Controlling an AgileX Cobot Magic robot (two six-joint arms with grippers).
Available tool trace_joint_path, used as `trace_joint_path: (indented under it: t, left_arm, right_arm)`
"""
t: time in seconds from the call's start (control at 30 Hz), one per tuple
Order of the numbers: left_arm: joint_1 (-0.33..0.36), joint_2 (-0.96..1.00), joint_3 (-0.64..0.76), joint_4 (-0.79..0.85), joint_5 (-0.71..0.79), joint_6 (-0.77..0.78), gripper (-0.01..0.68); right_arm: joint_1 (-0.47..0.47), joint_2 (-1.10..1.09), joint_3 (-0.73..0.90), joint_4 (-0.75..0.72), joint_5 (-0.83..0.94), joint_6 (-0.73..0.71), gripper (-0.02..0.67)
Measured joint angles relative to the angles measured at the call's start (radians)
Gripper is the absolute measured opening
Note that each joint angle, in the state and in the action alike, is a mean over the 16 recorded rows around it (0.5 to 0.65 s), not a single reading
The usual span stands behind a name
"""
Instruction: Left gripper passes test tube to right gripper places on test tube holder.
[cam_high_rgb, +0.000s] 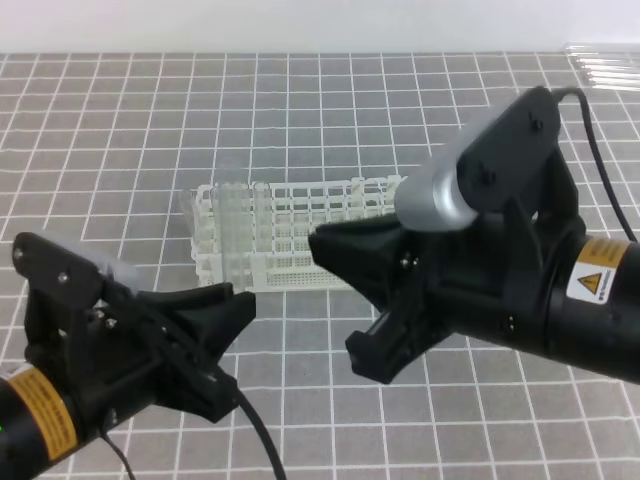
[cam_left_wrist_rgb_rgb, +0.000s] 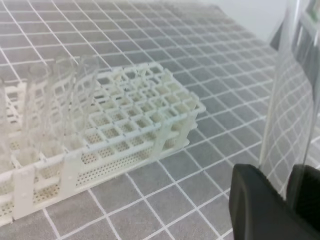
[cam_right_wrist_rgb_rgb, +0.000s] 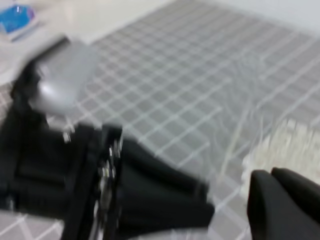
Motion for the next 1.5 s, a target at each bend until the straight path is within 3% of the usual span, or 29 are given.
trace_joint_path:
  t: [0.37,0.63,0.77,1.2,1.5]
  left_arm:
    - [0.005,0.064,0.005,0.002,-0.116,0.073,0.064]
    - [0.005,0.102,0.006,0.002,-0.169,0.103,0.052]
    - [0.005,0.119,0.006,0.002,-0.199,0.106,0.046]
    - [0.005,0.142,0.015,0.002,-0.269,0.113,0.064]
    - [0.005,0.143,0.058,0.003,-0.345,0.120,0.070]
  right_arm:
    - [0.094,-0.040,0.187,-0.050,-0.419,0.004,-0.013]
    - [0.127,-0.057,0.268,-0.048,-0.545,0.018,0.003]
    - [0.141,-0.057,0.266,-0.047,-0.548,0.025,0.053]
    - [0.179,0.003,0.184,-0.047,-0.571,0.029,0.320]
    - [0.180,0.109,0.110,-0.042,-0.602,0.029,0.362]
